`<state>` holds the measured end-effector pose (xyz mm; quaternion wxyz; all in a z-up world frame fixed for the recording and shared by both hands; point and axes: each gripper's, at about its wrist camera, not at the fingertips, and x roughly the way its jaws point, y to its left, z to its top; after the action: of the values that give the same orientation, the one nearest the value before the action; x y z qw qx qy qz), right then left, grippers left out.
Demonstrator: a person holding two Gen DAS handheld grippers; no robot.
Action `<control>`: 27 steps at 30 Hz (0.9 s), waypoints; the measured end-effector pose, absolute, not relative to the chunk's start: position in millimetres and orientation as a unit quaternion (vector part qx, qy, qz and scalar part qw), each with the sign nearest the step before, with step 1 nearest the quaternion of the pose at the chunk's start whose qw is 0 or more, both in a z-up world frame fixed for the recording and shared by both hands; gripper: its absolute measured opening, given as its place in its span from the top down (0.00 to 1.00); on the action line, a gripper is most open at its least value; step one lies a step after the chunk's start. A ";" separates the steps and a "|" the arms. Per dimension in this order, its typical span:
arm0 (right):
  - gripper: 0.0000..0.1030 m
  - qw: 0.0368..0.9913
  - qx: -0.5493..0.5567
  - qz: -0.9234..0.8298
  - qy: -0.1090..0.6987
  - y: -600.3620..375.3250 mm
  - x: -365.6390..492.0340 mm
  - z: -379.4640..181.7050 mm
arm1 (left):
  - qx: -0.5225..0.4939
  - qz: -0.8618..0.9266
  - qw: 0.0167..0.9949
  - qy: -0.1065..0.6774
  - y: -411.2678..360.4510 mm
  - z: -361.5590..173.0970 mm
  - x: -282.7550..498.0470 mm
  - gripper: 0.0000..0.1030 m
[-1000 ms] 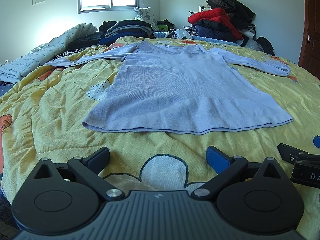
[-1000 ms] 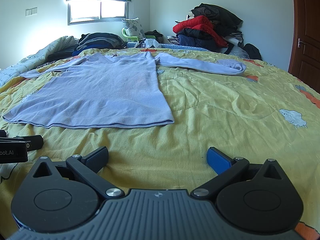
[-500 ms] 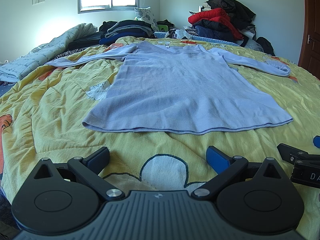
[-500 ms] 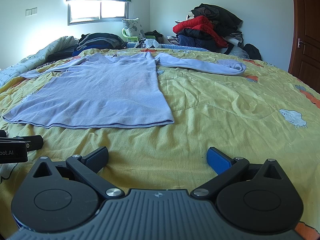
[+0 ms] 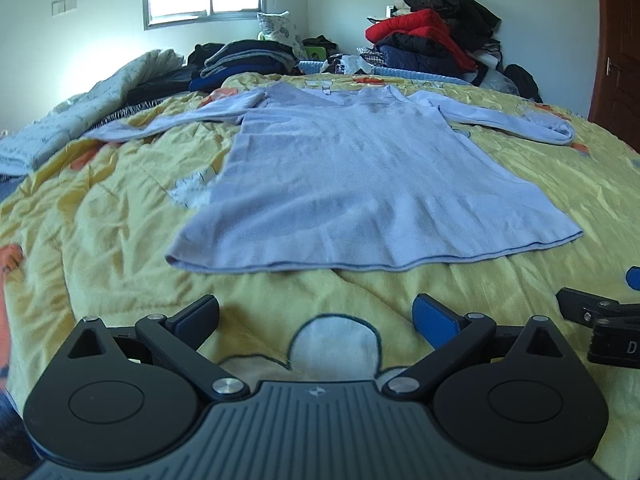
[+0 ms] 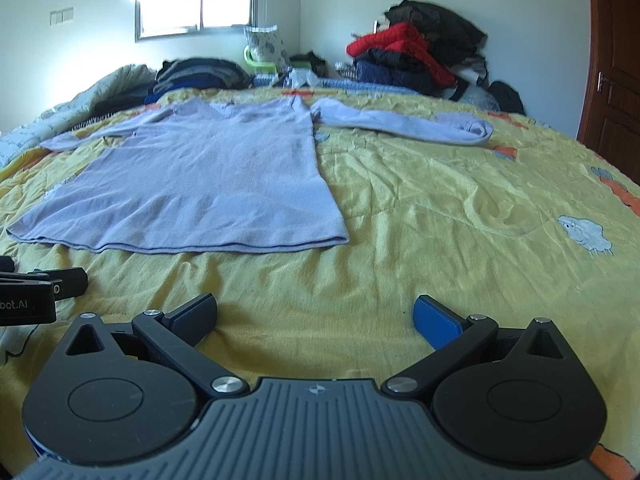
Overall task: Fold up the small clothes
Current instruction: 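Grasp the sweater's sleeve cuff with the right gripper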
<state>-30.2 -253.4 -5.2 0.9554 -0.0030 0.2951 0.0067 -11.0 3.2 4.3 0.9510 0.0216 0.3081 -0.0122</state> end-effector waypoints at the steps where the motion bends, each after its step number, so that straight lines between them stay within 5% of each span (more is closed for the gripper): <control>1: 0.00 0.952 -0.004 0.010 0.305 -253.0 -28.6 -2.6 | 0.029 -0.008 0.955 0.295 4.9 10.2 -12.1 0.00; 8: 0.00 0.954 0.035 0.096 0.282 -291.8 -6.9 39.0 | 0.032 0.004 0.979 0.203 25.3 72.0 3.7 0.00; 16: 0.00 0.971 0.116 0.050 0.204 -417.6 94.3 97.6 | -0.086 0.021 0.973 0.215 57.7 87.5 89.4 0.00; 19: 0.10 0.955 0.189 0.014 0.228 -481.4 148.2 88.2 | -0.094 0.034 0.967 0.236 54.3 65.9 113.8 0.00; 23: 0.39 0.919 0.289 -0.036 0.265 -549.5 206.3 57.4 | -0.100 0.026 0.955 0.278 46.9 38.6 134.5 0.00; 27: 0.45 0.880 0.377 -0.052 0.282 -592.3 247.5 22.3 | -0.096 0.020 0.952 0.289 43.3 21.6 142.0 0.00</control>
<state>247.5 -592.3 22.3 0.8804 0.3774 0.2824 -0.0519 142.0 43.3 21.6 0.9523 -0.0964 0.2887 0.0197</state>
